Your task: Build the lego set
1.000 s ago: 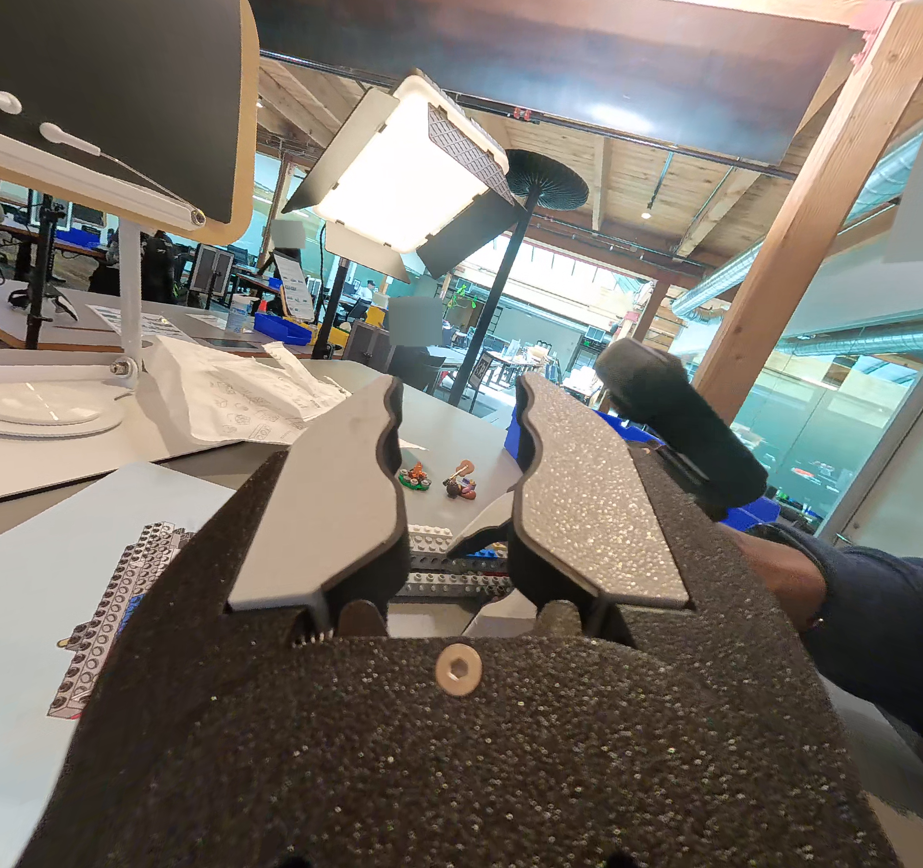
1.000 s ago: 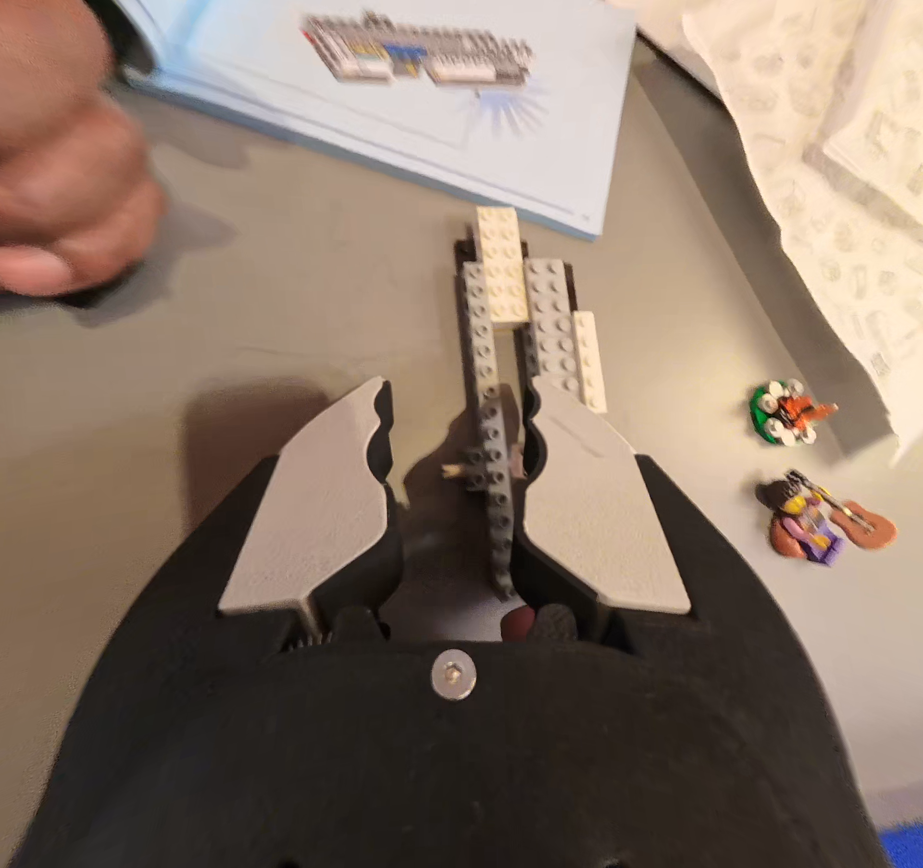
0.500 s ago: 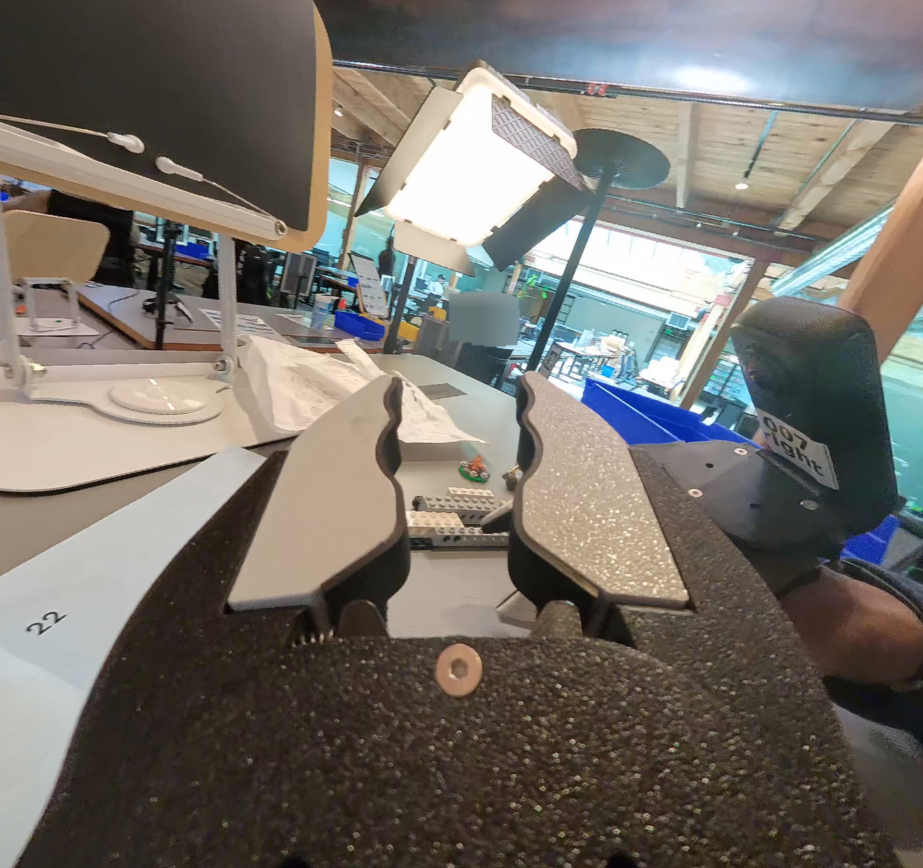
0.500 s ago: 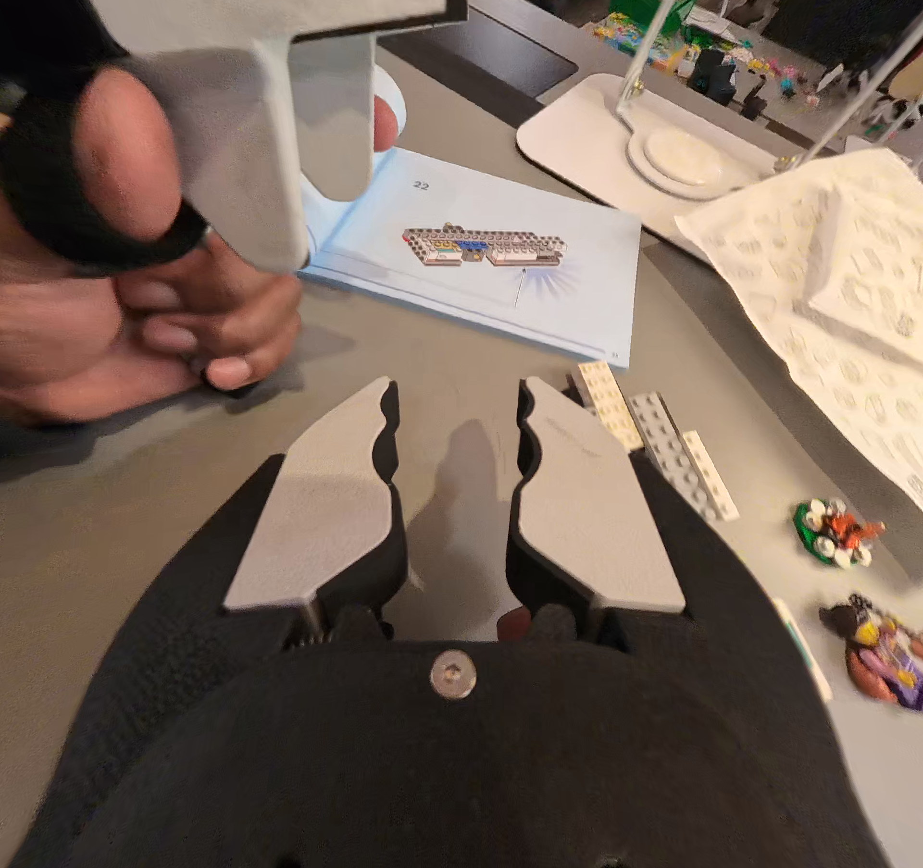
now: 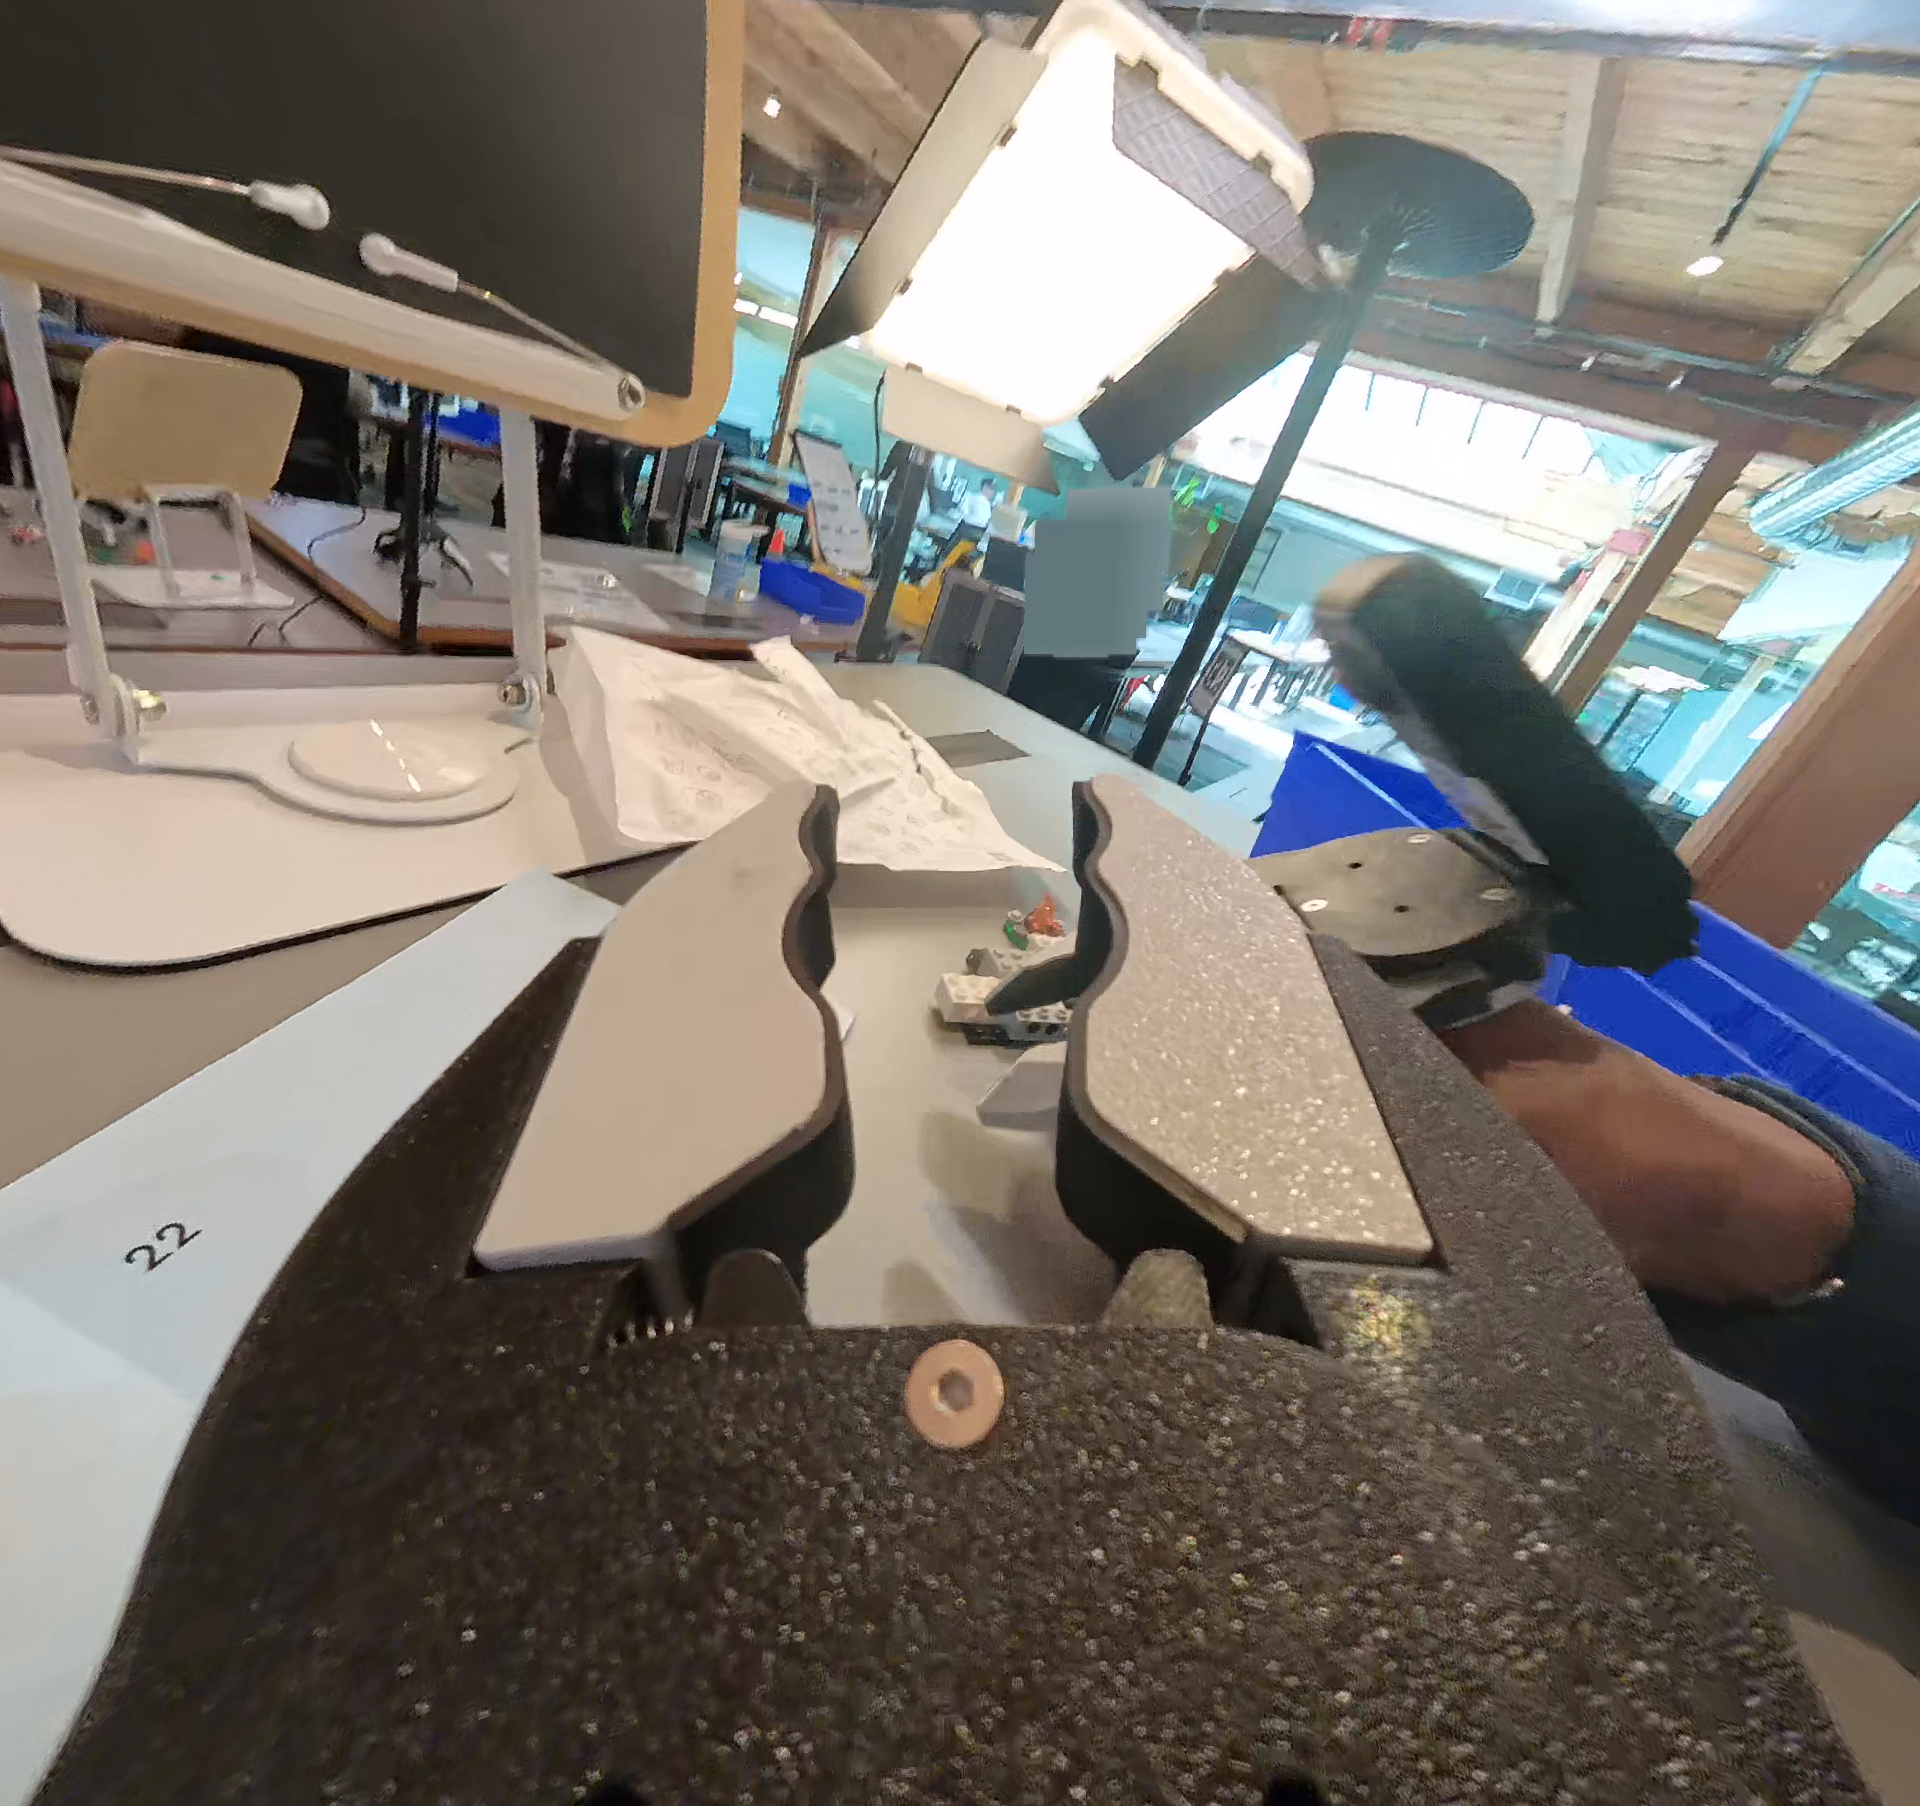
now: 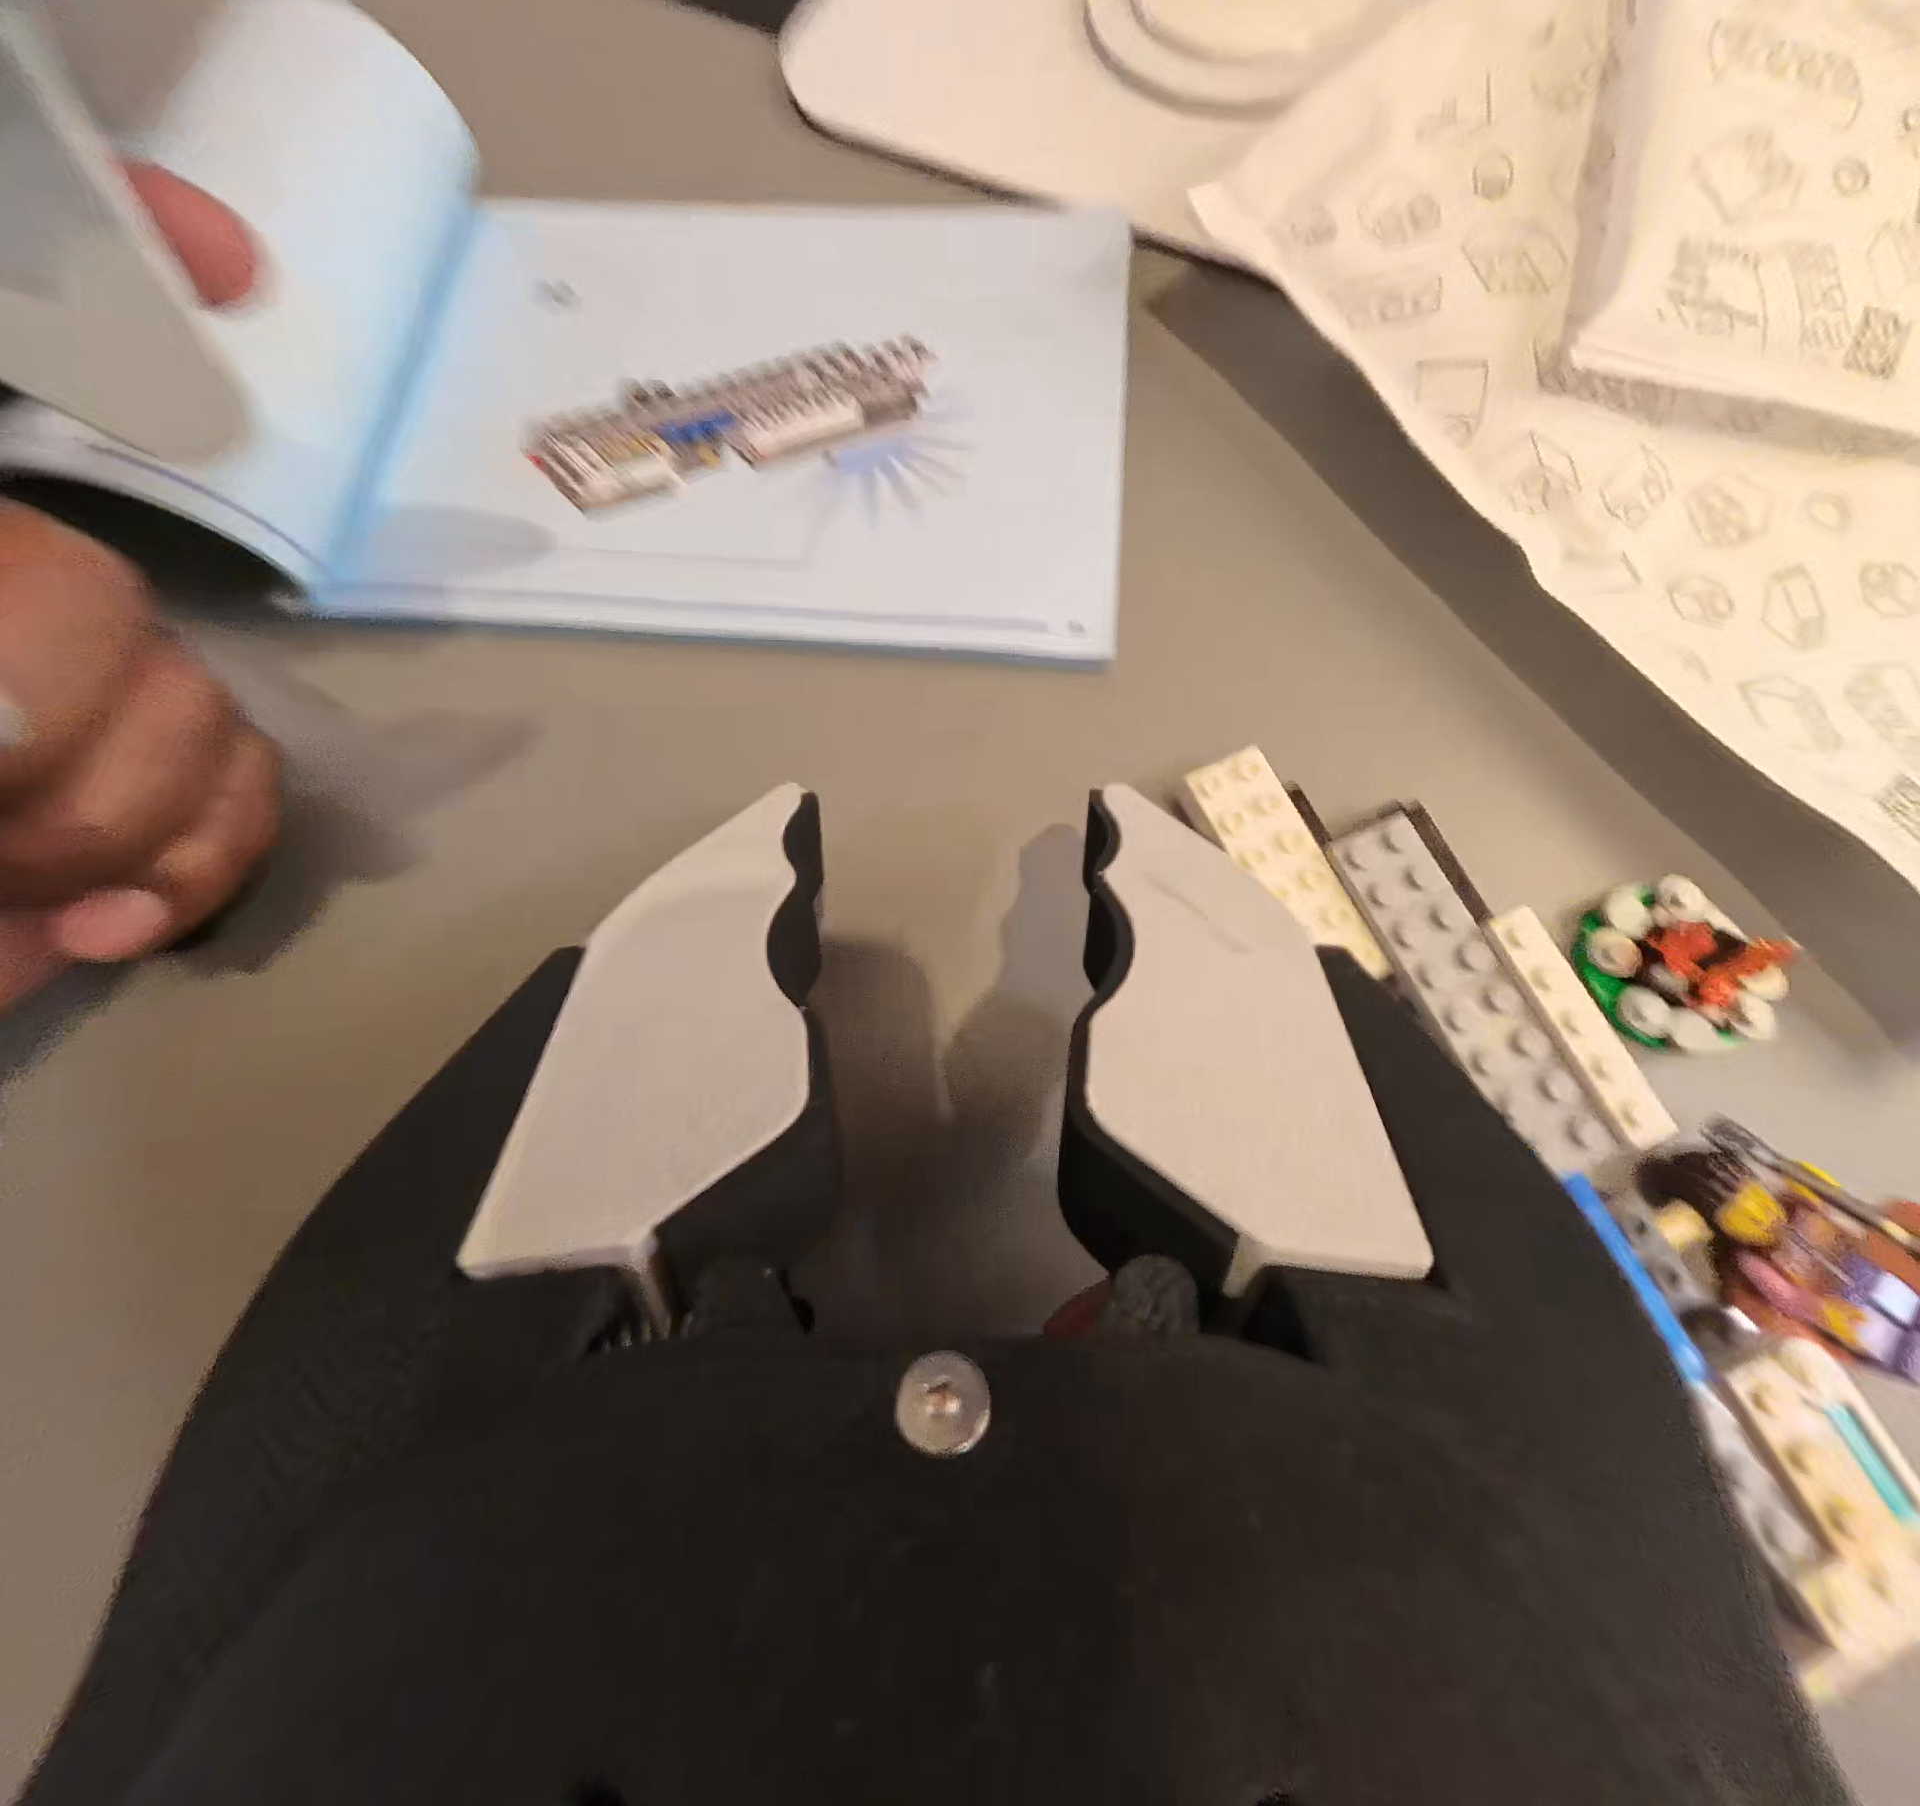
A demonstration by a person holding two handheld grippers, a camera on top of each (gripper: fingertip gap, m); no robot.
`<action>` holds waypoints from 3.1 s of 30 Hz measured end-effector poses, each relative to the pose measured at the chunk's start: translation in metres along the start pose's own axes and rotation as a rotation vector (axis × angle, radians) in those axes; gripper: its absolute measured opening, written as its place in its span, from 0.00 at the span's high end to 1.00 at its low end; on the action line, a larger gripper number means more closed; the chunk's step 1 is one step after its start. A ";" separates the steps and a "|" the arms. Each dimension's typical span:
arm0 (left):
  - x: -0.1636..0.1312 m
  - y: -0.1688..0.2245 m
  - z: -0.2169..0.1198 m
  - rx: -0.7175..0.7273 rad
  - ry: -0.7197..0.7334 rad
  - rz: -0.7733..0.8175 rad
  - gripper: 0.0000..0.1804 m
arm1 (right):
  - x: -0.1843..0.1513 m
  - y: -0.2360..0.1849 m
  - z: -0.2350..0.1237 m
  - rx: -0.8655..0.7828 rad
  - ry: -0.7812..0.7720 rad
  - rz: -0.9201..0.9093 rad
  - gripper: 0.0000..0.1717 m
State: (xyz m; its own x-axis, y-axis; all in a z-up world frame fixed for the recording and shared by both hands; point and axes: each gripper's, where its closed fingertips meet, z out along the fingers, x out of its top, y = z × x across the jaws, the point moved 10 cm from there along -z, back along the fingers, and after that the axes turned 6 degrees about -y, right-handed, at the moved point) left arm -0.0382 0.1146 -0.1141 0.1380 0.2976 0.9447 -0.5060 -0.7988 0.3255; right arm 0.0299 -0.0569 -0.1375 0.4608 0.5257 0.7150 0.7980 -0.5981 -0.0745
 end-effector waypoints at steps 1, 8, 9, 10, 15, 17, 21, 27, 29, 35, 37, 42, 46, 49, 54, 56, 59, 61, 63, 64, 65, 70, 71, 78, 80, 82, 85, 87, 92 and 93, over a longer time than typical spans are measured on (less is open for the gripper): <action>0.004 0.000 0.003 0.020 -0.040 0.007 0.76 | 0.003 -0.002 -0.001 0.037 0.060 0.006 0.72; 0.012 -0.001 0.057 0.215 -0.548 0.212 0.75 | -0.004 0.014 0.000 0.050 0.108 0.022 0.73; 0.007 -0.003 0.069 0.208 -0.611 0.210 0.75 | -0.006 0.017 -0.003 0.036 0.117 0.024 0.74; 0.002 -0.005 0.082 0.216 -0.660 0.212 0.75 | -0.008 0.020 -0.005 0.019 0.116 0.020 0.74; -0.026 -0.008 0.116 0.241 -0.839 0.370 0.72 | -0.012 0.033 -0.012 0.054 0.157 0.080 0.74; -0.033 -0.009 0.116 0.270 -0.884 0.407 0.73 | -0.012 0.033 -0.014 0.076 0.183 0.082 0.74; -0.035 -0.003 0.120 0.183 -0.896 0.454 0.77 | -0.012 0.033 -0.015 0.103 0.193 0.072 0.75; -0.031 -0.006 0.132 -0.017 -0.992 0.452 0.77 | -0.014 0.037 -0.020 0.151 0.249 0.103 0.75; -0.032 -0.008 0.133 -0.053 -1.046 0.463 0.77 | -0.014 0.036 -0.021 0.162 0.255 0.100 0.75; -0.034 -0.010 0.140 -0.094 -1.101 0.487 0.73 | -0.015 0.037 -0.022 0.175 0.265 0.099 0.75; -0.036 -0.011 0.140 -0.095 -1.105 0.481 0.73 | -0.015 0.037 -0.022 0.178 0.266 0.098 0.75; -0.037 -0.012 0.138 -0.095 -1.116 0.486 0.73 | -0.015 0.036 -0.022 0.179 0.268 0.093 0.75; -0.038 -0.012 0.136 -0.086 -1.137 0.501 0.73 | -0.015 0.037 -0.022 0.181 0.268 0.102 0.75; -0.036 -0.012 0.135 -0.082 -1.137 0.505 0.73 | -0.015 0.037 -0.022 0.181 0.268 0.099 0.75; -0.036 -0.010 0.135 -0.102 -1.126 0.515 0.74 | -0.015 0.036 -0.022 0.181 0.271 0.093 0.75; -0.038 -0.010 0.135 -0.112 -1.138 0.520 0.73 | -0.015 0.036 -0.022 0.190 0.275 0.089 0.75; -0.038 -0.007 0.133 -0.155 -1.132 0.576 0.70 | -0.015 0.035 -0.023 0.211 0.291 0.073 0.75; -0.037 -0.004 0.131 -0.179 -1.128 0.628 0.69 | -0.014 0.035 -0.024 0.221 0.297 0.060 0.75; -0.038 -0.003 0.130 -0.187 -1.131 0.658 0.68 | -0.014 0.036 -0.025 0.212 0.299 0.053 0.75; -0.039 -0.003 0.130 -0.189 -1.132 0.662 0.67 | -0.014 0.036 -0.025 0.213 0.300 0.054 0.75; -0.039 -0.003 0.131 -0.196 -1.123 0.660 0.67 | -0.014 0.036 -0.025 0.216 0.301 0.056 0.75; -0.042 0.000 0.131 -0.239 -1.094 0.689 0.67 | -0.014 0.038 -0.025 0.234 0.315 0.064 0.75; -0.042 0.000 0.131 -0.245 -1.094 0.687 0.67 | -0.015 0.038 -0.025 0.238 0.317 0.066 0.75; -0.042 -0.002 0.131 -0.247 -1.103 0.657 0.67 | -0.014 0.036 -0.026 0.255 0.333 0.053 0.75; -0.042 -0.002 0.130 -0.241 -1.112 0.645 0.67 | -0.014 0.036 -0.026 0.257 0.333 0.054 0.75; -0.041 -0.004 0.130 -0.230 -1.122 0.636 0.67 | -0.014 0.036 -0.026 0.260 0.335 0.056 0.75; -0.039 -0.006 0.128 -0.218 -1.136 0.632 0.68 | -0.014 0.036 -0.026 0.260 0.336 0.057 0.75; -0.038 -0.007 0.127 -0.211 -1.142 0.639 0.67 | -0.014 0.035 -0.026 0.263 0.340 0.055 0.75; -0.038 -0.006 0.126 -0.210 -1.161 0.641 0.68 | -0.014 0.035 -0.026 0.266 0.343 0.056 0.75; -0.037 -0.006 0.125 -0.206 -1.163 0.649 0.68 | -0.014 0.035 -0.026 0.266 0.342 0.056 0.75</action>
State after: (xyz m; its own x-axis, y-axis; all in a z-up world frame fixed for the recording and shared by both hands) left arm 0.0667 0.0429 -0.1460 0.4115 -0.7959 0.4442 -0.8585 -0.5021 -0.1044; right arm 0.0414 -0.1014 -0.1320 0.3870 0.2395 0.8904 0.8683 -0.4197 -0.2645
